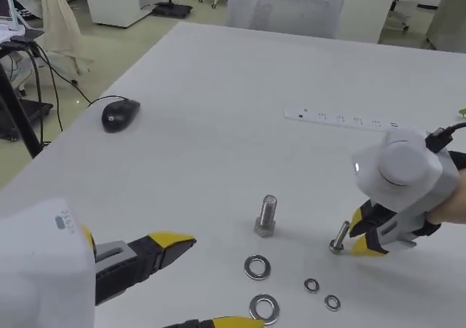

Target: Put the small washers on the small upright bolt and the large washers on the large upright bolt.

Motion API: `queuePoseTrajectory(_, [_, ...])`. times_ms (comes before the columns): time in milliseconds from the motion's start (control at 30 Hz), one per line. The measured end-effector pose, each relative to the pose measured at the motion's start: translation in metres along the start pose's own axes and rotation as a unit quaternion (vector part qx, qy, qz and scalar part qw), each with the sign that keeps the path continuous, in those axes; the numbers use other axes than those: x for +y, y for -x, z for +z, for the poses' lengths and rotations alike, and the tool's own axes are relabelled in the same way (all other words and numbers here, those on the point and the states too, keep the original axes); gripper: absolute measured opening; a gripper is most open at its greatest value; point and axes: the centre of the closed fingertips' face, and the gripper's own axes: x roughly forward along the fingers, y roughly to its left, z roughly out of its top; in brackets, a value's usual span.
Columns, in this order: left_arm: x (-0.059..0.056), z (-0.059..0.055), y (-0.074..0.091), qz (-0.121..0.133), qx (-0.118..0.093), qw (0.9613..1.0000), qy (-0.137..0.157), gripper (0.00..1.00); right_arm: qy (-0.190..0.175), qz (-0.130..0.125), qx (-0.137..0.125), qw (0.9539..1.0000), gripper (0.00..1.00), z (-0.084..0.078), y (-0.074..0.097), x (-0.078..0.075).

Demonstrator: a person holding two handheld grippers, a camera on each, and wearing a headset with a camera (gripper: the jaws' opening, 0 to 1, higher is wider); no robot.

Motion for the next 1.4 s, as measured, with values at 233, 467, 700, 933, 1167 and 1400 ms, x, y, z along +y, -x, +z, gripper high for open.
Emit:
queuePoseTrajectory(233, [-0.005, 0.004, 0.003, -0.001, -0.001, 0.9999, -0.013, 0.59, -0.009, -0.001, -0.007, 0.9999, 0.16, -0.003, 0.007, 0.016])
queuePoseTrajectory(467, [-0.01, 0.007, 0.004, -0.002, -0.008, 0.9999, -0.014, 0.59, -0.01, 0.014, -0.015, 0.9997, 0.16, 0.0, 0.008, 0.038])
queuePoseTrajectory(700, [-0.01, 0.005, 0.007, -0.001, -0.006, 0.9998, -0.018, 0.59, -0.004, 0.024, -0.023, 0.9994, 0.16, 0.009, 0.005, 0.054])
queuePoseTrajectory(933, [-0.01, 0.004, 0.011, -0.004, -0.008, 0.9998, -0.019, 0.59, 0.004, 0.039, -0.031, 0.9988, 0.17, 0.022, -0.003, 0.069])
queuePoseTrajectory(1167, [-0.011, 0.008, 0.014, -0.004, -0.018, 0.9997, -0.016, 0.59, 0.019, 0.053, -0.028, 0.998, 0.18, 0.029, -0.013, 0.078])
queuePoseTrajectory(1400, [-0.012, 0.011, 0.014, -0.003, -0.022, 0.9997, -0.014, 0.59, 0.031, 0.053, -0.025, 0.9978, 0.22, 0.031, -0.021, 0.08])
